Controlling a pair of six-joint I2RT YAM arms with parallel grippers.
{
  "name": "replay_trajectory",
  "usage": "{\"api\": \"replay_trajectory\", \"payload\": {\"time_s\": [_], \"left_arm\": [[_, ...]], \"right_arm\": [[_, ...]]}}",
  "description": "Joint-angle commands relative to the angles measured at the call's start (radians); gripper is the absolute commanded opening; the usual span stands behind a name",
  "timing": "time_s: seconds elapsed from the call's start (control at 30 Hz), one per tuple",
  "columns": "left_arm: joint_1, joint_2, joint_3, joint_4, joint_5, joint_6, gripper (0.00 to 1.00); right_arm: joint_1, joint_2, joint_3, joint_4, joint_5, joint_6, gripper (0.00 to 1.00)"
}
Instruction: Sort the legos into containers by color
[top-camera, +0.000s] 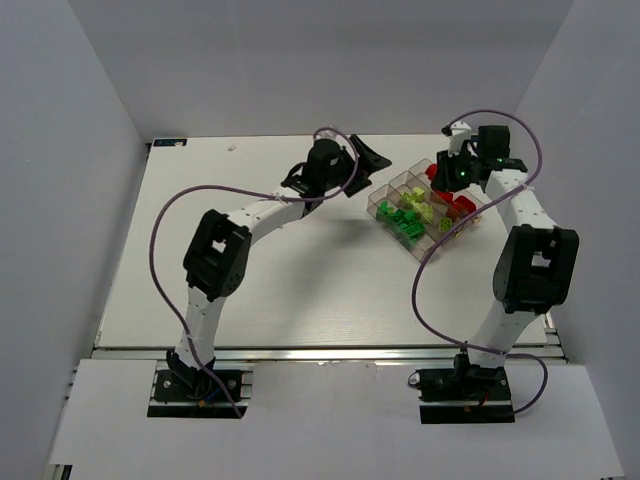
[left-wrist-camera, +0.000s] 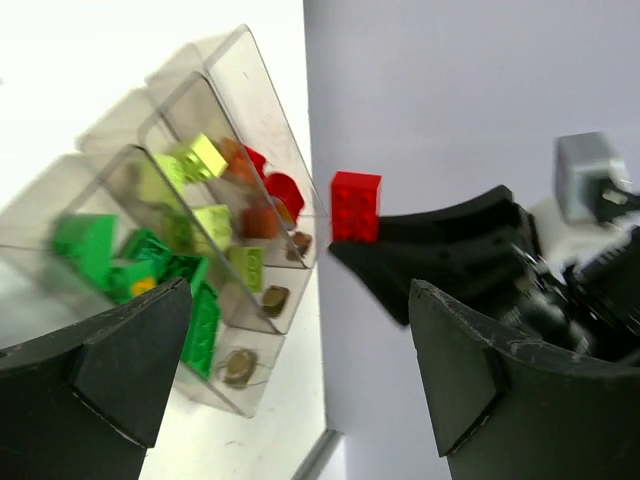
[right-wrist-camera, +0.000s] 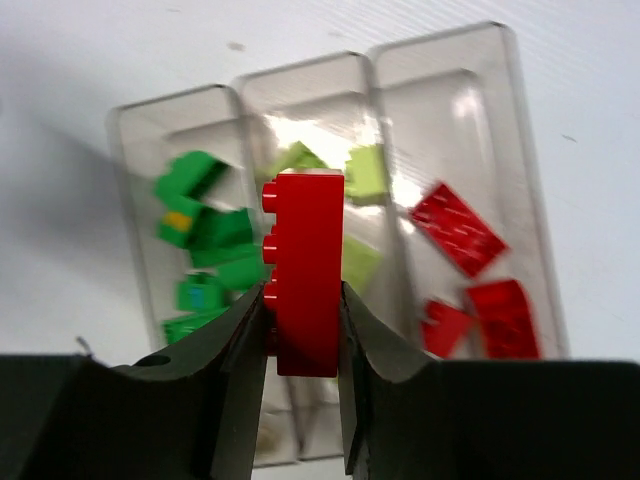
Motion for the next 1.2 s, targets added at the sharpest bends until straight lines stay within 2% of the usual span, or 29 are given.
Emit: {"api": "replay_trajectory", "payload": {"time_s": [0.0, 0.23, 0.27, 0.43, 0.53, 0.63, 0.7, 0.8, 0.87, 0.97, 1.13, 1.17], "left_arm": [[0.043, -0.154, -0.05, -0.085, -0.061, 0.1, 0.98], [0.093, -0.343, -0.299, -0.117, -0.081, 0.188, 0.98], [0.097, -0.387, -0.352, -0.119, -0.087, 0.194, 0.98], [0.128, -0.496, -0.469, -0.131, -0.105, 0.222, 0.98], [0.139, -0.548, -0.509, -0.157, -0.121, 0.237, 0.98], [0.146, -0.584, -0.526, -0.194, -0.133, 0.248, 0.98], [0.151, -0.602, -0.531, -0.209, -0.136, 0.259, 0.98], [0.157, -0.619, -0.529, -0.249, -0.141, 0.272, 0.98], [0.162, -0.636, -0.526, -0.293, -0.151, 0.278, 0.98], [0.168, -0.659, -0.52, -0.359, -0.173, 0.291, 0.98], [0.172, -0.679, -0.505, -0.447, -0.179, 0.301, 0.98], [0.172, -0.682, -0.497, -0.456, -0.22, 0.303, 0.98]], "right_arm": [[-0.035, 0.042, 0.083, -0.046, 0.105, -0.095, 0.0], [-0.041, 0.18, 0.23, -0.078, 0.194, -0.224, 0.0], [-0.041, 0.199, 0.249, -0.087, 0.192, -0.233, 0.06], [-0.043, 0.304, 0.349, -0.143, 0.208, -0.256, 0.2], [-0.041, 0.329, 0.373, -0.141, 0.214, -0.266, 0.46], [-0.043, 0.337, 0.373, -0.144, 0.212, -0.276, 0.64], [-0.043, 0.326, 0.361, -0.144, 0.208, -0.283, 0.7], [-0.043, 0.277, 0.328, -0.138, 0.186, -0.289, 0.76], [-0.043, 0.219, 0.314, -0.144, 0.159, -0.29, 0.88], [-0.041, 0.097, 0.237, -0.071, 0.128, -0.214, 0.89], [-0.041, -0.145, -0.069, 0.124, -0.01, -0.106, 0.89], [-0.041, -0.207, -0.105, 0.15, -0.027, -0.091, 0.89]]}}
